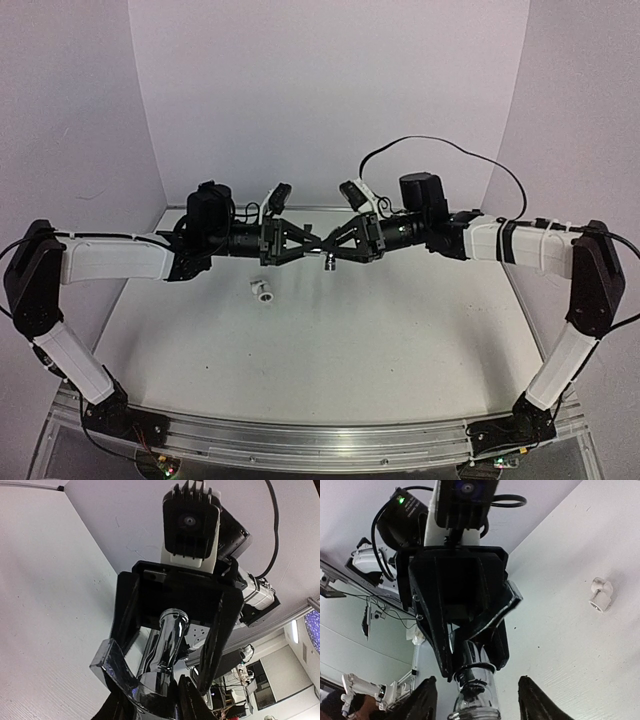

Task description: Install the water faucets

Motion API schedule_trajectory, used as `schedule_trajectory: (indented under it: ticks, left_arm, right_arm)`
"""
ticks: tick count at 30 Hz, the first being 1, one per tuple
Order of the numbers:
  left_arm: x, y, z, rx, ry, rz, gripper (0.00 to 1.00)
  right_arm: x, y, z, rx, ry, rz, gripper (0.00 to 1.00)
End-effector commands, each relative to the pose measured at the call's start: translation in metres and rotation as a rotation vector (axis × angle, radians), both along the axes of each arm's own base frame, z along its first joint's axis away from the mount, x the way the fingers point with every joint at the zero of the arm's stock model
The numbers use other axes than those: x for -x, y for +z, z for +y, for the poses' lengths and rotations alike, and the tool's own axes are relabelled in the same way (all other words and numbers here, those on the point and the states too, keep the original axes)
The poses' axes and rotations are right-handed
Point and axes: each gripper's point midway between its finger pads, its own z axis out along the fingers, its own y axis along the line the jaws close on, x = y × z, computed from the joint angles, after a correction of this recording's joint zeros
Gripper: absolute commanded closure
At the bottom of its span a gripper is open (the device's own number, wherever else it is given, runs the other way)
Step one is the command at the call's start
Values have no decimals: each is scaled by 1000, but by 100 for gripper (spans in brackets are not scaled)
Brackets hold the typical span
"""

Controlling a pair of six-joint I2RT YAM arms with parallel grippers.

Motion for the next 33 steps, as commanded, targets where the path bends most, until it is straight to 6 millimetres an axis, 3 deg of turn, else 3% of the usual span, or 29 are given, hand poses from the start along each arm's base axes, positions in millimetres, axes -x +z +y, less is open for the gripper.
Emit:
schedule_trajectory:
  ticks: [1,4,8,14,24,28,30,32,33]
  left_arm:
    - [-9,45,8,103,103,-85,100]
    - [-11,58,11,142,132,-66,100]
    - [-11,68,16,194,158,-37,100]
    - [-7,76,21,251,160,-19,100]
    - [-4,92,31,318,188,-42,100]
    - [-4,94,32,328,187,-44,100]
    - [-4,92,32,329,190,-40,100]
    - [-5,91,32,328,195,-48,100]
    - [-5,90,32,325,197,-56,100]
  right_arm:
    - [-9,32,-1,-138,-129,19,19]
    - [-10,47,-5,-262,-170,-30,16]
    - [-10,56,-3,-376,-195,-54,20]
    - [-13,71,-2,-467,-210,-81,43]
    - [-4,63,16,-468,-159,-64,47]
    - [-2,68,17,-481,-156,-73,60]
    - [-1,71,17,-488,-152,-77,76]
    - [-3,73,17,-493,-166,-68,99]
    - [-5,73,16,-495,-184,-63,100]
